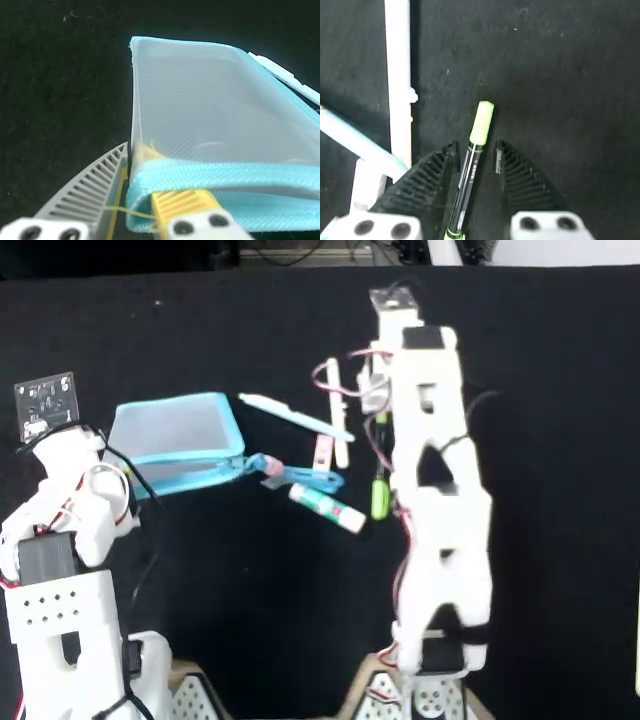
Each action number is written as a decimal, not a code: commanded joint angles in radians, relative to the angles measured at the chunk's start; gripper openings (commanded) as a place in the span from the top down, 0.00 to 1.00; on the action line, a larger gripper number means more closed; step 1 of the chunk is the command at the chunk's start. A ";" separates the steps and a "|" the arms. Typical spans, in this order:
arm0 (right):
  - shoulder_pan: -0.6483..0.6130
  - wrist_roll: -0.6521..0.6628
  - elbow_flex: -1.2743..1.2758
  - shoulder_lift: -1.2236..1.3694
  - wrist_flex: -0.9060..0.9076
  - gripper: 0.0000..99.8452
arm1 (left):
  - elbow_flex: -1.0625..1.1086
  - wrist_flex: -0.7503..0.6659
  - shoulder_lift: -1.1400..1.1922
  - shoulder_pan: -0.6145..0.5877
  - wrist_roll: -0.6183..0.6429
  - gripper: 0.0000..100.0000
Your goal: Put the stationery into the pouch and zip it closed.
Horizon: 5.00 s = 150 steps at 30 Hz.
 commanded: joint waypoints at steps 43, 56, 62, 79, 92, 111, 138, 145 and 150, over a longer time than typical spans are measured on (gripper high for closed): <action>-0.193 -0.155 0.564 -1.372 0.054 0.99 | -0.008 -0.008 -0.011 0.030 0.012 0.97; -0.608 -0.150 1.446 -2.166 -0.655 0.99 | -0.010 -0.008 -0.011 0.059 0.012 0.97; -0.689 -0.144 1.796 -2.290 -1.040 0.99 | -0.018 0.037 -0.011 0.145 0.005 0.97; -0.740 0.071 2.288 -2.353 -1.740 0.99 | -0.018 0.037 -0.011 0.153 0.005 0.97; -0.740 0.072 2.410 -2.195 -1.807 0.99 | -0.018 0.035 -0.011 0.153 0.006 0.97; -0.939 0.163 2.066 -2.005 -1.083 0.78 | -0.018 0.035 -0.011 0.150 0.006 0.97; -0.150 0.230 1.334 -1.072 -0.624 0.83 | -0.016 0.035 -0.011 0.145 0.005 0.97; -0.199 0.400 1.288 -0.837 -0.761 0.83 | -0.016 0.034 -0.011 0.145 0.005 0.97; -0.175 0.442 1.241 -0.731 -0.798 0.83 | -0.016 0.034 -0.011 0.145 0.005 0.97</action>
